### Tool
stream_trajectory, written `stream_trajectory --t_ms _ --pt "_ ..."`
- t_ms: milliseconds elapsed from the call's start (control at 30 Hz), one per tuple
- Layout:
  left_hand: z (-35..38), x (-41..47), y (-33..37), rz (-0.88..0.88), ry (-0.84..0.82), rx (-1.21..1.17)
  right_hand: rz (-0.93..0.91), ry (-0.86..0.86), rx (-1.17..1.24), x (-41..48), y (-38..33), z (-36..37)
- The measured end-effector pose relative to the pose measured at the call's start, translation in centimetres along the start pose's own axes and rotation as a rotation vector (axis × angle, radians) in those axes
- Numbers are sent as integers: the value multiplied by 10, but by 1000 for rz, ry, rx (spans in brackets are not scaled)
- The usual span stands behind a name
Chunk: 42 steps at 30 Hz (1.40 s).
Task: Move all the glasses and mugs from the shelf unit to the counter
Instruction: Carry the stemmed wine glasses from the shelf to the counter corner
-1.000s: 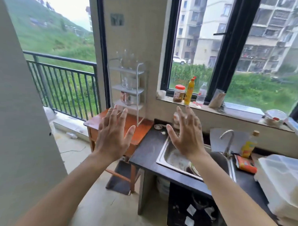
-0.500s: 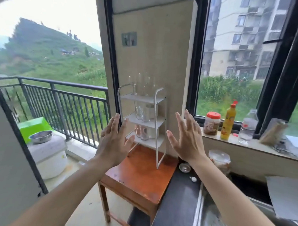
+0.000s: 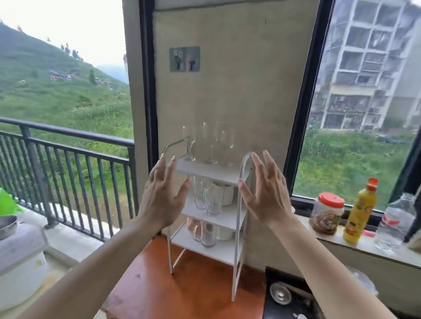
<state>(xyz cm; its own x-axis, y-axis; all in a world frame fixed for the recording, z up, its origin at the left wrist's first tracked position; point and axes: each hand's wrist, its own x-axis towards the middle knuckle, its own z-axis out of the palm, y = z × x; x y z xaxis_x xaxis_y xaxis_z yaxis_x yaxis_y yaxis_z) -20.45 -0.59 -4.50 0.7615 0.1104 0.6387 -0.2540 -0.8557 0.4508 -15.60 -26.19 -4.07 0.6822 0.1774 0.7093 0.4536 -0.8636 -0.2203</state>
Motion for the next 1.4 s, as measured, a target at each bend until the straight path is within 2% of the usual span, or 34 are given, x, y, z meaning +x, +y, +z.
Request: stream_trajectory --t_ms 133,367,533,767,933,1133,1400 --pt "20 69 -40 43 -66 -112 128 29 16 51 -13 31" --pt "52 174 -75 69 -97 -205 223 51 -6 130 -23 68" --pt "77 223 -80 91 -106 -24 311 -49 16 176 -18 92" --pt "96 274 -81 -11 -227 23 513 -206 148 220 -1 108" --pt "110 286 -89 -83 -306 -47 544 -276 157 234 11 115" --pt "108 274 -95 -62 -193 -185 536 -223 219 229 10 121" --pt "66 245 -89 -36 89 -597 510 36 337 217 -29 95"
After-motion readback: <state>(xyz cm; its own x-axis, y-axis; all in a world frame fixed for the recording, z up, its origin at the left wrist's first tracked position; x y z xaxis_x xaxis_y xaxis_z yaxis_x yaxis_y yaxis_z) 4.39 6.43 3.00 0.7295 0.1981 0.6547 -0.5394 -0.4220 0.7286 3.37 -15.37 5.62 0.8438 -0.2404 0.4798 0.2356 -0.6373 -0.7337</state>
